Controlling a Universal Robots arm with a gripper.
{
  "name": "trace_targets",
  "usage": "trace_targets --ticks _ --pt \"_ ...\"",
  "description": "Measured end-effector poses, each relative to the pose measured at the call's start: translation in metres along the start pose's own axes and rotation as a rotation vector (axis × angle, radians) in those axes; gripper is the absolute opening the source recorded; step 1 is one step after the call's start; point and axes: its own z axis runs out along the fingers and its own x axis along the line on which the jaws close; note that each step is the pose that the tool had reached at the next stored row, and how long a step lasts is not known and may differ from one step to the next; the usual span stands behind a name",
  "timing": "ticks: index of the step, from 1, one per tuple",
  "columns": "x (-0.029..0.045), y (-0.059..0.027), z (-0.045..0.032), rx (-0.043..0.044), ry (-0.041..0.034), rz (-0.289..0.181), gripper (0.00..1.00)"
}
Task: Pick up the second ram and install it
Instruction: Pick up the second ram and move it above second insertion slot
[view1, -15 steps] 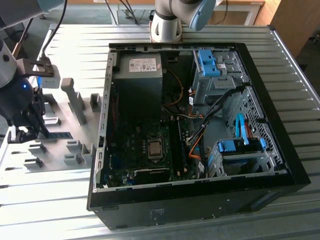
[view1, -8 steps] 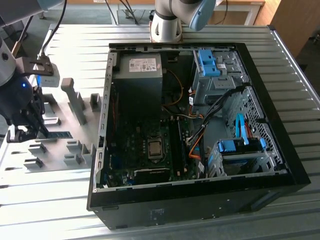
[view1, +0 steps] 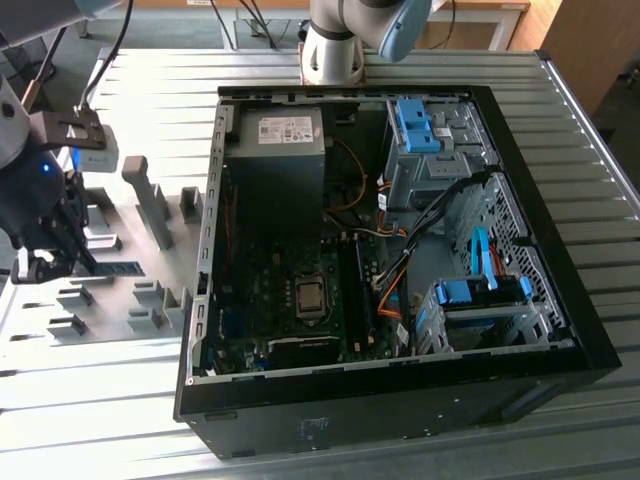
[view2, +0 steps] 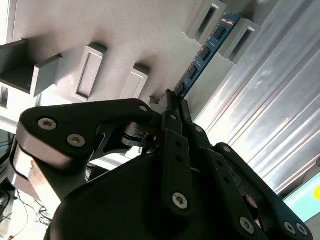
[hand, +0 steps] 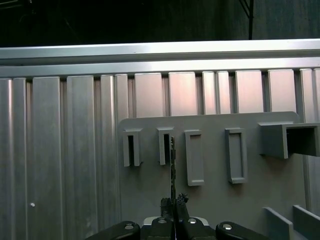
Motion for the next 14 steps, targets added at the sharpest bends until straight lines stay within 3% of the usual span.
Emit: trace_targets --ticks 14 --pt "-0.0001 0.0001 -0.0022 0.0001 0.0 0.006 0.14"
